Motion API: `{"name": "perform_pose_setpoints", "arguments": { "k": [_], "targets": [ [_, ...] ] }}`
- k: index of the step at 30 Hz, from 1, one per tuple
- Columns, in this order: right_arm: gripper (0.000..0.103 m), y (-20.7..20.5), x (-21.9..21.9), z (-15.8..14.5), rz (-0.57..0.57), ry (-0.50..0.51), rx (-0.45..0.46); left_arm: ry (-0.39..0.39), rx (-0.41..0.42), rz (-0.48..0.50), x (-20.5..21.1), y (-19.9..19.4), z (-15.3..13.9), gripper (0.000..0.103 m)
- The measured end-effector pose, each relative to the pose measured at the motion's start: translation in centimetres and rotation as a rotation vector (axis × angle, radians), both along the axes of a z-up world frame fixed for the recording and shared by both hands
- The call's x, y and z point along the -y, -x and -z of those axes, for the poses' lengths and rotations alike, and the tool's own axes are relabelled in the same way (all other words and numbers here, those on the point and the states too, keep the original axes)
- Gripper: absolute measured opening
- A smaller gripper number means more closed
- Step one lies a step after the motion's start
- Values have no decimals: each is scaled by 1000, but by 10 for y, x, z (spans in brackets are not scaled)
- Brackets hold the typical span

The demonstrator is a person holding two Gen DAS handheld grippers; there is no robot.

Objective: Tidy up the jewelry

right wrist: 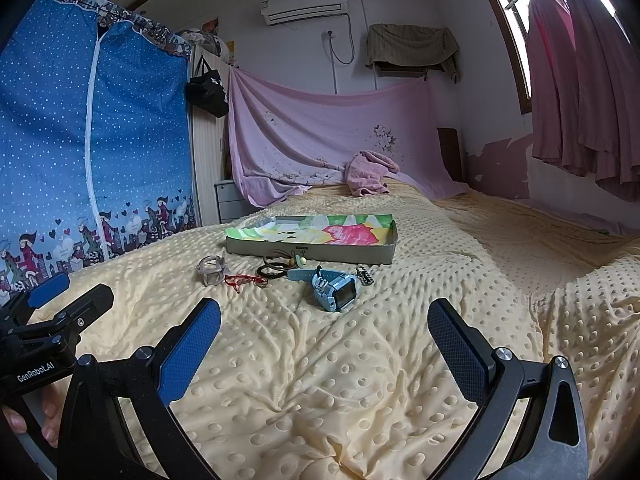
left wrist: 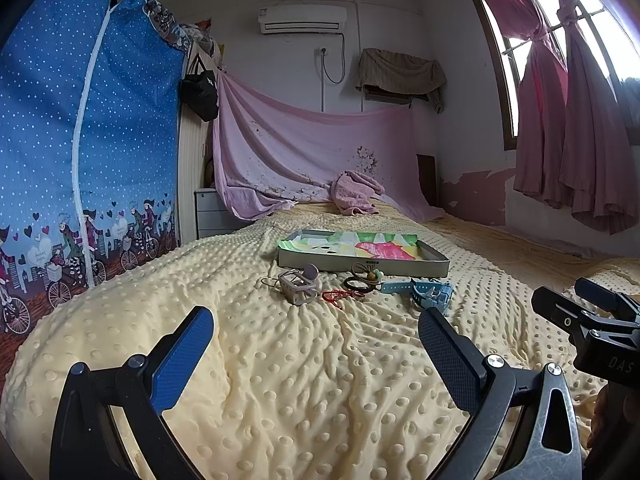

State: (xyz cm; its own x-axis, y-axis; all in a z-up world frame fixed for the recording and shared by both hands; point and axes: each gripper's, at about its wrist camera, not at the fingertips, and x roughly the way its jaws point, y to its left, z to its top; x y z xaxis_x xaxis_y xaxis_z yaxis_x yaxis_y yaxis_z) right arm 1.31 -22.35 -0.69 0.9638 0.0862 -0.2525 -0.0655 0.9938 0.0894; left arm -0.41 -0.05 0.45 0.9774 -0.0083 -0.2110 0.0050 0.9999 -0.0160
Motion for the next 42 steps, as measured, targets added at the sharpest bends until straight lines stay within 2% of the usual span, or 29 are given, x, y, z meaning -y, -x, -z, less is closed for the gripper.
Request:
{"name": "perform_pose_setpoints", "arguments": {
  "k": [42],
  "targets": [
    [102, 0, 2, -3, 1, 2, 5, -2, 3, 0, -2, 0, 1, 103]
  ]
}}
